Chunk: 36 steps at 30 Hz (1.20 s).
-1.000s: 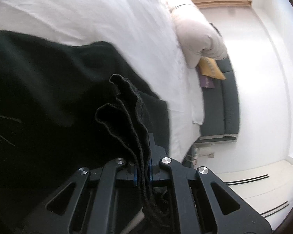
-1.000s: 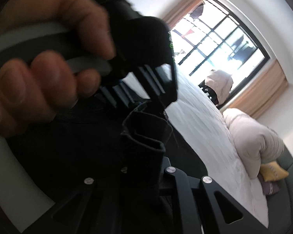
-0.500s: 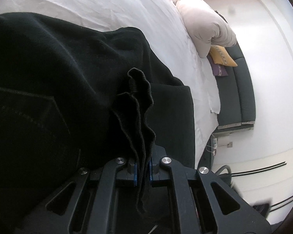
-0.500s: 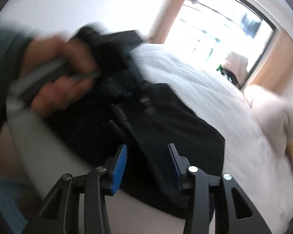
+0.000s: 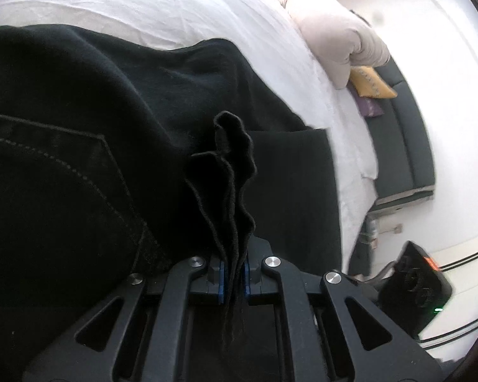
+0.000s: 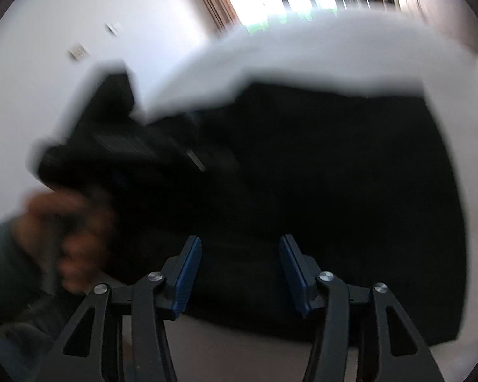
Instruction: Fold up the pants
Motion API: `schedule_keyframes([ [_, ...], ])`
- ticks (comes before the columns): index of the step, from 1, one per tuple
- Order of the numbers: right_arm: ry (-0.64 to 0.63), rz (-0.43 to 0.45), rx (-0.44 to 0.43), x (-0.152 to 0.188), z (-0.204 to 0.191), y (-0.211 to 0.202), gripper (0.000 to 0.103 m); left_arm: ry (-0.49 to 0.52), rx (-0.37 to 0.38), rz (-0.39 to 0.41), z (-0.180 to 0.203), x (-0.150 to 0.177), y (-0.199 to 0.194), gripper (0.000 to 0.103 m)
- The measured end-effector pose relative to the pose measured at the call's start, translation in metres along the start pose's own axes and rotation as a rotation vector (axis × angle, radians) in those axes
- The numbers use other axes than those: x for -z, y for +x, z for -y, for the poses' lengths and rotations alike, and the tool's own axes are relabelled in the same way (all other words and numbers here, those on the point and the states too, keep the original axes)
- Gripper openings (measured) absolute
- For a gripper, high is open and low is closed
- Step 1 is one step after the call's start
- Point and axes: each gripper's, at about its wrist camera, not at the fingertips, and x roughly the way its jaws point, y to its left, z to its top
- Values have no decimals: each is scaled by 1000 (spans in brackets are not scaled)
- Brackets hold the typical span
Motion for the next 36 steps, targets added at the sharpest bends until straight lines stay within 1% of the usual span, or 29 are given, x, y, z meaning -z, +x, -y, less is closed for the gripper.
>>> schedule_keyframes([
  [2, -53, 31, 5, 10, 0, -8, 53, 47, -28, 13, 6, 4, 1, 8],
  [3, -64, 9, 14, 12, -1, -13, 53, 56, -35, 17, 7, 5, 3, 8],
  [5, -65, -12, -1, 10, 1, -24, 54, 47, -32, 18, 7, 5, 4, 8],
  [7, -6, 26, -65, 1, 10, -43, 54, 39, -22, 12, 8, 3, 7, 8],
  [8, 12, 59, -84, -8, 16, -49, 57, 30, -12, 8, 8, 2, 7, 8],
  [9, 32, 92, -92, -15, 22, -56, 62, 22, -4, 3, 7, 1, 8, 8],
  [10, 54, 111, -99, -21, 30, -59, 63, 17, 3, -3, -1, 3, 2, 8],
  [12, 124, 127, -121, -31, 54, -54, 63, 22, 5, -9, -3, 4, -4, 8],
  [14, 205, 98, -122, -36, 75, -33, 68, 30, -8, -10, -5, 5, -10, 9],
  [15, 253, 53, -97, -34, 90, -21, 59, 35, -15, -14, -4, 5, -11, 9],
  [16, 280, 42, -102, -33, 100, -17, 55, 42, -28, -16, -1, 5, -11, 10],
  [18, 293, 36, -119, -36, 101, -31, 54, 60, -59, -18, 2, 6, -16, 11],
  [19, 277, 44, -128, -41, 98, -40, 54, 61, -68, -18, 2, 6, -18, 13],
  [20, 253, 69, -144, -45, 93, -53, 55, 56, -82, -19, 0, 5, -21, 14],
  [22, 230, 113, -178, -61, 90, -61, 57, 52, -118, -15, -1, 6, -28, 15],
  [23, 233, 128, -192, -68, 91, -63, 62, 61, -145, -4, 2, 6, -32, 15],
  [25, 261, 152, -215, -85, 101, -57, 64, 84, -205, 31, 11, 9, -42, 15],
  [26, 283, 156, -229, -91, 108, -52, 64, 100, -222, 48, 17, 11, -47, 15],
  [28, 380, 133, -255, -100, 129, -25, 67, 124, -219, 73, 31, 16, -51, 15],
  [29, 440, 104, -258, -104, 142, -1, 67, 147, -210, 82, 41, 21, -51, 15],
  [30, 490, 82, -273, -100, 153, 12, 62, 168, -202, 80, 48, 25, -48, 15],
  [32, 517, 106, -292, -100, 158, 7, 62, 232, -200, 62, 65, 38, -36, 15],
  [34, 505, 97, -281, -98, 151, -7, 63, 276, -226, 28, 72, 50, -20, 15],
  [36, 513, 113, -286, -87, 150, -27, 63, 299, -249, -11, 77, 61, -1, 15],
])
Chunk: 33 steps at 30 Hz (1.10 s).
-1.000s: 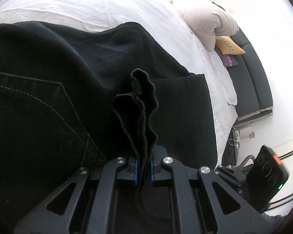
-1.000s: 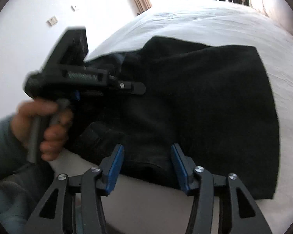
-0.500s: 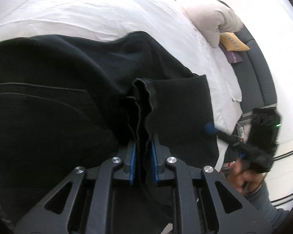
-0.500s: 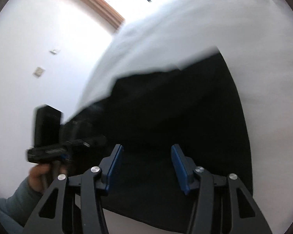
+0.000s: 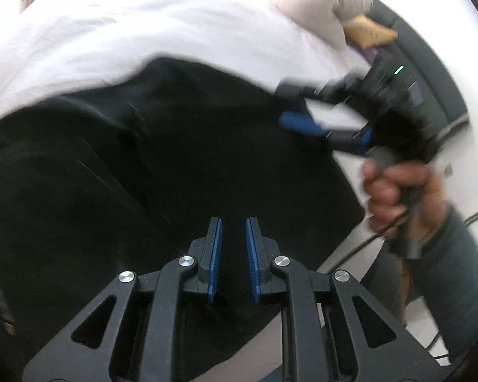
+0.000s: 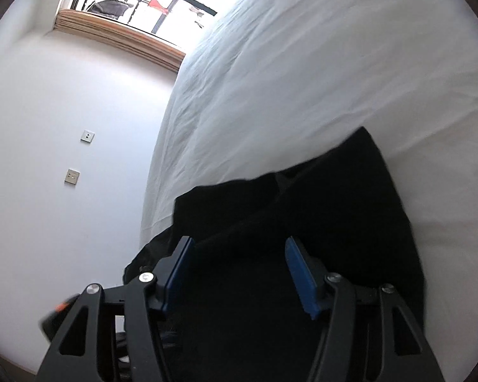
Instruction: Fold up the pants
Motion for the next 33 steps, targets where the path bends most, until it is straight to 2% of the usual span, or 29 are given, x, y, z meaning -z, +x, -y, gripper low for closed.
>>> schedule_keyframes([
  [2, 17, 21, -24, 12, 3, -14, 64, 44, -39, -28, 9, 9, 15, 15],
  [5, 65, 27, -35, 30, 17, -27, 73, 51, -61, -25, 9, 17, 24, 15],
  [8, 47, 29, 1, 52, 35, -24, 60, 33, -42, -30, 3, 18, 27, 15],
  [11, 85, 24, 28, 51, 25, -29, 61, 22, -38, -29, -2, 18, 25, 15],
  [13, 61, 43, -35, 52, 7, -35, 61, 24, -43, -24, 0, 15, 28, 15],
  [15, 34, 44, -65, 61, -1, -39, 70, 17, -39, -16, 0, 16, 32, 15],
  [16, 44, 34, -72, 68, -2, -39, 71, 13, -35, -15, -2, 18, 25, 15],
  [18, 78, 10, -66, 81, 8, -35, 71, 13, -34, -13, -5, 20, 19, 15],
  [20, 127, -29, -15, 96, 29, -24, 70, 16, -36, -12, -5, 20, 20, 15],
  [21, 130, -14, -27, 100, 35, -22, 66, 15, -34, -12, -6, 21, 19, 15],
  [24, 141, -1, -12, 101, 33, -36, 65, 3, -25, -11, -8, 22, 15, 15],
  [26, 113, 10, 16, 93, 19, -36, 66, -5, -33, -5, -8, 22, 6, 15],
  [28, 68, 35, -12, 91, 3, -44, 66, -21, -47, 16, -10, 27, -10, 15],
  [33, 8, 15, -67, 93, -24, -33, 69, -131, -34, 160, -37, 66, -81, 15],
])
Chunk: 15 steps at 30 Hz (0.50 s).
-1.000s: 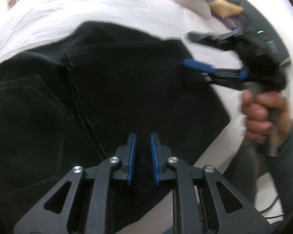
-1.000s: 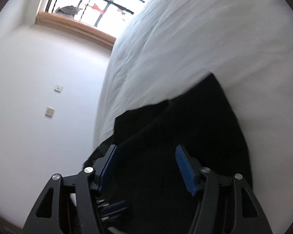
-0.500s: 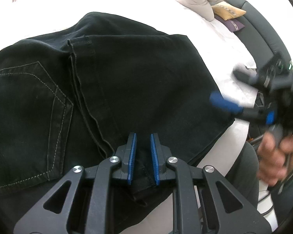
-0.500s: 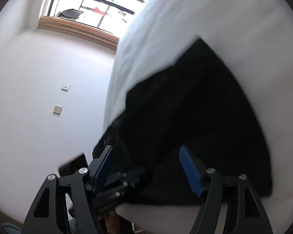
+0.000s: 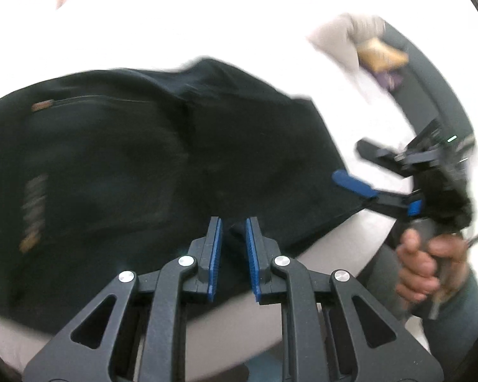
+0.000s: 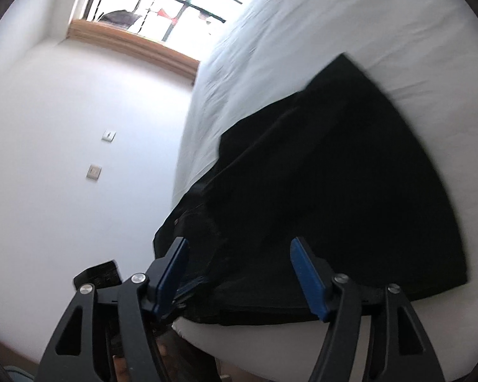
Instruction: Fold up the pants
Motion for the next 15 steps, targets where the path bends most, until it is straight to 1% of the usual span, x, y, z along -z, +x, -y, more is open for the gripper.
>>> schedule_keyframes([
  [2, -13, -25, -3, 5, -1, 6, 69, -82, 20, 72, -26, 17, -37, 15],
  [4, -14, -52, -14, 12, -2, 16, 69, -173, 0, 130, -53, 33, -67, 15],
  [7, -11, -82, -27, 18, -8, 35, 69, -347, -25, 243, -99, 58, -109, 16],
  [8, -11, -91, -27, 20, -11, 42, 69, -419, -32, 291, -115, 67, -123, 18],
  [9, -12, -98, -26, 21, -15, 47, 69, -479, -30, 335, -127, 75, -133, 24],
  [10, -13, -105, -28, 22, -17, 51, 69, -539, -28, 381, -139, 83, -142, 47],
  [11, -15, -110, -27, 23, -19, 55, 69, -603, -26, 434, -149, 91, -149, 76],
  [12, -17, -114, -23, 24, -21, 57, 69, -659, -20, 490, -158, 100, -155, 82],
  [13, -19, -117, -20, 23, -26, 62, 69, -700, -8, 533, -164, 106, -158, 83],
  [14, -21, -118, -17, 24, -27, 62, 69, -723, 11, 547, -168, 109, -158, 83],
  [15, -23, -117, -13, 23, -30, 66, 69, -725, 29, 540, -171, 109, -155, 83],
])
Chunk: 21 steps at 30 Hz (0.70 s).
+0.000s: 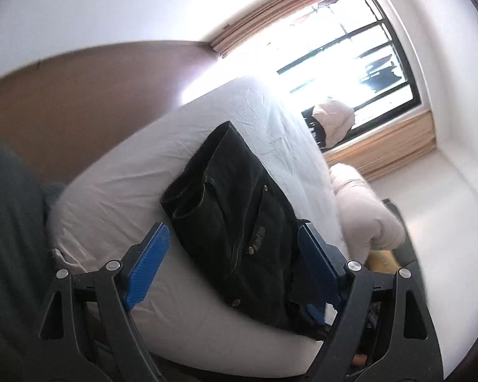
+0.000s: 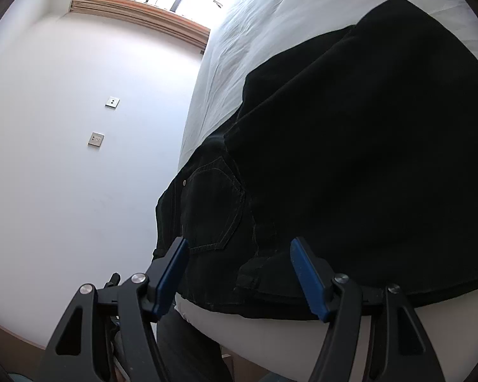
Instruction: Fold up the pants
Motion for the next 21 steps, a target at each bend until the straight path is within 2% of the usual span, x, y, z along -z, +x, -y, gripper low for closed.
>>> schedule_keyframes([
  [5, 2, 2, 23, 0, -3, 3, 69, -57, 82, -45, -15, 6, 23, 83],
  [8, 2, -1, 34, -1, -2, 3, 69, -138, 62, -64, -34, 5, 35, 83],
  [11, -4, -1, 45, -2, -4, 3, 69, -234, 78, -37, -55, 4, 34, 83],
  [15, -4, -5, 58, -4, -3, 8, 69, -250, 100, 4, -64, -2, 36, 80],
  [18, -15, -17, 60, -4, -6, 14, 69, -274, 118, 6, -67, -8, 46, 70],
  [21, -25, -12, 44, -4, -8, 14, 69, -301, 130, -17, -67, -7, 53, 51],
])
